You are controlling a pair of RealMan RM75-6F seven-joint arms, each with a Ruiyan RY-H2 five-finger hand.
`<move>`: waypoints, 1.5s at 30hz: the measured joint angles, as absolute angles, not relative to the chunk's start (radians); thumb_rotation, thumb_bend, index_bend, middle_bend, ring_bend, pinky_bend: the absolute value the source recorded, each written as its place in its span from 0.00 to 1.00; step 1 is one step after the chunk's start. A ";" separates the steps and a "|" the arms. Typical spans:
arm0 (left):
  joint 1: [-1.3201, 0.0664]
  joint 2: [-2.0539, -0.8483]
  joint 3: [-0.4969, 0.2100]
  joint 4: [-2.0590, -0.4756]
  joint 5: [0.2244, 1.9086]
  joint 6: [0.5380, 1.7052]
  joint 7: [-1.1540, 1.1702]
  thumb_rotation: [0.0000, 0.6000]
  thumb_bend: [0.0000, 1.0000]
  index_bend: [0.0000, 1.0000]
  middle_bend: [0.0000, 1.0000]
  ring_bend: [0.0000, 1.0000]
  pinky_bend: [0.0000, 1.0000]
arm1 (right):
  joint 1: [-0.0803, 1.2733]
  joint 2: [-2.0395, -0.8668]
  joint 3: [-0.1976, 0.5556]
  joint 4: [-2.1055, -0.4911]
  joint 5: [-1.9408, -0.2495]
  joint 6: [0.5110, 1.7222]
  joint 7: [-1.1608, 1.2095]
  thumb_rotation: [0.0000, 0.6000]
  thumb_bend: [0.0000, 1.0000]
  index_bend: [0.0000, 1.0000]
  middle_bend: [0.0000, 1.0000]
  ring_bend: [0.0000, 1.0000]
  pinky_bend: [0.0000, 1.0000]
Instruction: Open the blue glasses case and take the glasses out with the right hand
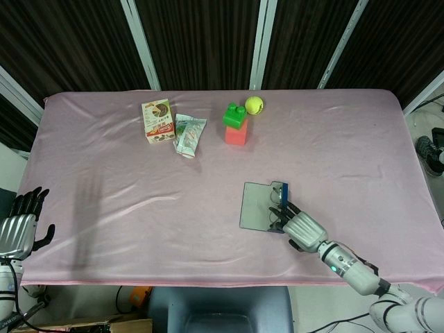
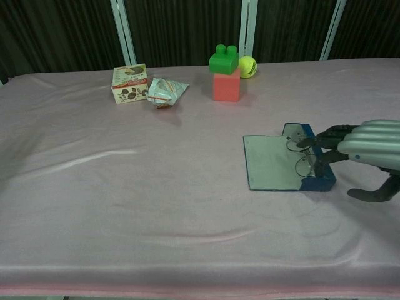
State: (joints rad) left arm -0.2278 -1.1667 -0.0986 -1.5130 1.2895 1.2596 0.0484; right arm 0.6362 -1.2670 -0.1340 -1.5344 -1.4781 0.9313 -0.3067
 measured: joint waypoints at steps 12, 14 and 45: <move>-0.237 -1.181 -0.099 -1.512 1.272 1.246 0.081 1.00 0.41 0.00 0.00 0.00 0.02 | 0.598 -1.245 -0.115 -1.382 -1.463 0.925 -0.152 1.00 0.55 0.47 0.06 0.00 0.00; -0.237 -1.182 -0.099 -1.511 1.271 1.245 0.084 1.00 0.41 0.00 0.00 0.00 0.02 | 0.602 -1.255 -0.096 -1.358 -1.446 0.911 -0.149 1.00 0.55 0.47 0.06 0.00 0.00; -0.241 -1.175 -0.101 -1.507 1.260 1.232 0.066 1.00 0.41 0.00 0.00 0.00 0.02 | 0.687 -1.348 0.083 -1.294 -1.274 0.875 -0.284 1.00 0.55 0.48 0.06 0.00 0.00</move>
